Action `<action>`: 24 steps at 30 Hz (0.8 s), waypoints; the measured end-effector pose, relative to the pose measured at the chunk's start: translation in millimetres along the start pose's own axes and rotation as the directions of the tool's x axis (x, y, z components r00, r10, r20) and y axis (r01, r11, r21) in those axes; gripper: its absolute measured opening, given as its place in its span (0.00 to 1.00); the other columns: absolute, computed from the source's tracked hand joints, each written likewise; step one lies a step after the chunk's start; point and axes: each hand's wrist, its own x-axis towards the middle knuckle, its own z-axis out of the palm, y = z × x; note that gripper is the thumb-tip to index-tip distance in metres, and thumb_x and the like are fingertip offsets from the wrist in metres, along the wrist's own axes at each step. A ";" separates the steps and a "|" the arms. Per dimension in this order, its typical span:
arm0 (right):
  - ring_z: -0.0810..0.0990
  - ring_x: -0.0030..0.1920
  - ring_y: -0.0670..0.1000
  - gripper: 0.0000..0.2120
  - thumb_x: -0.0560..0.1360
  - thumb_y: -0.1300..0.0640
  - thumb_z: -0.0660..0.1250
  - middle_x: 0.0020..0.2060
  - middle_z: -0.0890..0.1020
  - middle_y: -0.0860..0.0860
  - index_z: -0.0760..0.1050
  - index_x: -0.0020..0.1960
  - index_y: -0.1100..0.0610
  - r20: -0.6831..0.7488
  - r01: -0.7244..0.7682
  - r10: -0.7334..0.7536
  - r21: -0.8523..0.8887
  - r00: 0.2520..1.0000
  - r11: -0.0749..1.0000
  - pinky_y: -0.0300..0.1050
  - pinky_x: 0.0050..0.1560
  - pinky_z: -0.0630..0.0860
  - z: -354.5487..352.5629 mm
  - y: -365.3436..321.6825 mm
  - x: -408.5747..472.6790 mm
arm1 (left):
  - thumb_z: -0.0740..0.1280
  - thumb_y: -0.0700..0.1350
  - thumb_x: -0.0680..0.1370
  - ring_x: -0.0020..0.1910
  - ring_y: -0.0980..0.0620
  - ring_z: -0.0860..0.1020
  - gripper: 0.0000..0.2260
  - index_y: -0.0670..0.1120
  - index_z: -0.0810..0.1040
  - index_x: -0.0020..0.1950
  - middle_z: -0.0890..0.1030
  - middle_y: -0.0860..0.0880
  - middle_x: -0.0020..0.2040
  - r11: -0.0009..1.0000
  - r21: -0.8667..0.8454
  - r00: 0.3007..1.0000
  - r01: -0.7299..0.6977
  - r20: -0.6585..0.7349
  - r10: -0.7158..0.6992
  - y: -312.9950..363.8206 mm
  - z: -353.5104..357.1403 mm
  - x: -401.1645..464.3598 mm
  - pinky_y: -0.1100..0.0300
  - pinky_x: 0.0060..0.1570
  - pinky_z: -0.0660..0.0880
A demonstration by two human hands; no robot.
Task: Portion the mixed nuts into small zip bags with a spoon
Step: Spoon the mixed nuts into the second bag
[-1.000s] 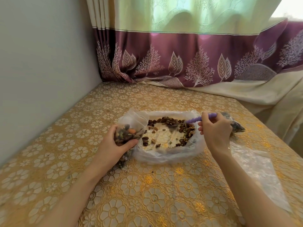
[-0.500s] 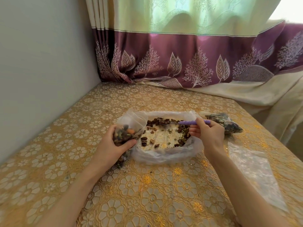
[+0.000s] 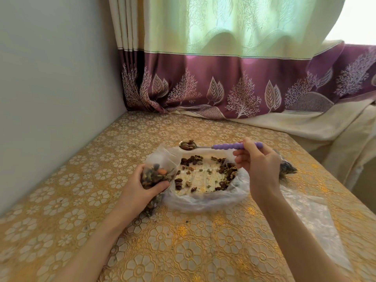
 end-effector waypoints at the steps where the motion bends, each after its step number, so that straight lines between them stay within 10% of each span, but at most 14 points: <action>1: 0.75 0.28 0.46 0.11 0.78 0.60 0.64 0.27 0.80 0.50 0.78 0.38 0.62 0.027 0.013 -0.014 0.007 1.000 1.000 0.36 0.28 0.72 3.4 -5.1 -2.5 | 0.74 0.55 0.62 0.46 0.66 0.75 0.21 0.58 0.72 0.51 0.79 0.58 0.48 1.000 -0.005 1.000 0.001 -0.003 -0.001 0.0 0.3 -0.1 0.66 0.41 0.69; 13: 0.78 0.30 0.48 0.07 0.76 0.67 0.63 0.32 0.81 0.52 0.77 0.43 0.58 0.400 0.297 -0.234 -0.102 0.886 0.949 0.38 0.31 0.75 32.0 -25.5 -25.9 | 0.74 0.56 0.59 0.44 0.67 0.77 0.22 0.58 0.73 0.49 0.80 0.59 0.47 0.981 -0.195 0.997 0.001 -0.070 -0.015 8.6 1.8 -0.9 0.70 0.41 0.71; 24: 0.75 0.30 0.46 0.08 0.78 0.62 0.63 0.29 0.79 0.49 0.78 0.42 0.60 0.158 0.086 -0.102 0.105 0.982 0.991 0.37 0.32 0.74 17.8 -23.6 -7.3 | 0.71 0.54 0.63 0.49 0.49 0.78 0.20 0.49 0.77 0.53 0.79 0.47 0.50 0.945 -0.323 0.988 -0.057 -0.157 0.006 11.3 -10.4 -0.4 0.58 0.44 0.74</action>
